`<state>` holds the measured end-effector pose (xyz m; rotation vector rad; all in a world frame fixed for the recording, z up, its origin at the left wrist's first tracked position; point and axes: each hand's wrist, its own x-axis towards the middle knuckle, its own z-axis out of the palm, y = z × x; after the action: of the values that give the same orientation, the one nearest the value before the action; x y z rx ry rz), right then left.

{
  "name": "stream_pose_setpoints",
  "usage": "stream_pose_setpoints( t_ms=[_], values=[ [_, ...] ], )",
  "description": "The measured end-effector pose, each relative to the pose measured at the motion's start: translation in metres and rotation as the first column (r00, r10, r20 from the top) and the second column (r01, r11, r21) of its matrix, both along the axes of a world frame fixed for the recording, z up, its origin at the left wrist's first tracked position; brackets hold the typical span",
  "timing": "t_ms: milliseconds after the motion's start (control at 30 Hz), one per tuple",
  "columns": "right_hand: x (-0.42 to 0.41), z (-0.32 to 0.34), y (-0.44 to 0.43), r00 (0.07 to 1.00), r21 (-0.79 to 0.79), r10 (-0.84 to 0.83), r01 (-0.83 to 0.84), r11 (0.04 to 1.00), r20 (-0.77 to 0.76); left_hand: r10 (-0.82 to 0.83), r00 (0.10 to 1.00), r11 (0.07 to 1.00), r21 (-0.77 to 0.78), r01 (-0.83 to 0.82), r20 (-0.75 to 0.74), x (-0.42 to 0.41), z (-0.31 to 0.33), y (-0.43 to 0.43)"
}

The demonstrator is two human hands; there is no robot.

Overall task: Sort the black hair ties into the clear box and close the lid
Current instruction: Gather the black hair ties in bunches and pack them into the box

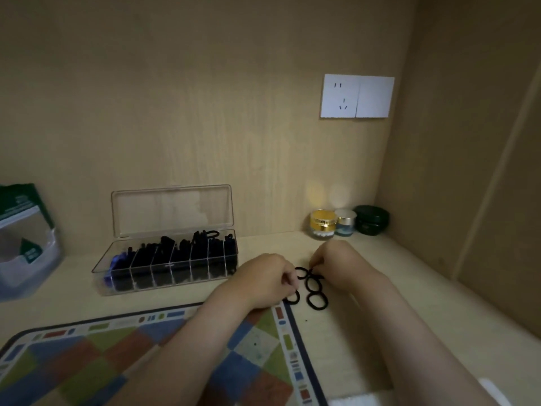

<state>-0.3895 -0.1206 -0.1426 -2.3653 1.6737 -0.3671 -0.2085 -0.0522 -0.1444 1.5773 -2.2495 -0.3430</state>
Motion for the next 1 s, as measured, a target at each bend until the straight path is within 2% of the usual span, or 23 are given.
stream_pose_setpoints(
  t_ms=[133,300,400,500,700,800,867,1000],
  values=[
    [0.002,0.014,0.005,0.999,0.022,0.029,-0.030,0.999,0.038,-0.009,0.998,0.990,-0.140,0.000,-0.062,-0.002,-0.016,-0.006],
    [-0.003,0.022,0.014,0.978,0.085,0.101,-0.118,0.989,0.184,-0.028,0.999,0.984,-0.179,0.021,-0.034,-0.006,-0.023,-0.011],
    [-0.004,0.019,0.018,0.978,0.167,0.126,-0.154,0.974,0.165,0.011,1.000,0.975,-0.221,-0.008,0.009,-0.003,-0.020,-0.013],
    [-0.003,0.019,0.020,0.981,0.178,0.114,-0.141,0.974,0.156,0.031,0.998,0.969,-0.247,-0.016,0.058,0.000,-0.019,-0.011],
    [0.000,0.021,0.024,0.988,0.141,0.131,-0.141,0.980,0.081,0.060,0.998,0.979,-0.197,-0.052,0.034,0.003,-0.021,-0.011],
    [-0.003,0.029,0.028,0.968,0.104,0.154,-0.177,0.979,0.197,0.075,0.997,0.978,-0.196,-0.070,0.018,0.006,-0.021,-0.008],
    [-0.008,0.036,0.032,0.953,0.161,0.182,-0.225,0.961,0.242,0.082,0.997,0.978,-0.194,-0.080,0.002,0.007,-0.022,-0.007],
    [-0.014,0.041,0.037,0.967,0.317,0.231,-0.254,0.914,0.107,0.124,0.986,0.975,-0.169,-0.141,-0.110,0.009,-0.021,-0.006]
  ],
)
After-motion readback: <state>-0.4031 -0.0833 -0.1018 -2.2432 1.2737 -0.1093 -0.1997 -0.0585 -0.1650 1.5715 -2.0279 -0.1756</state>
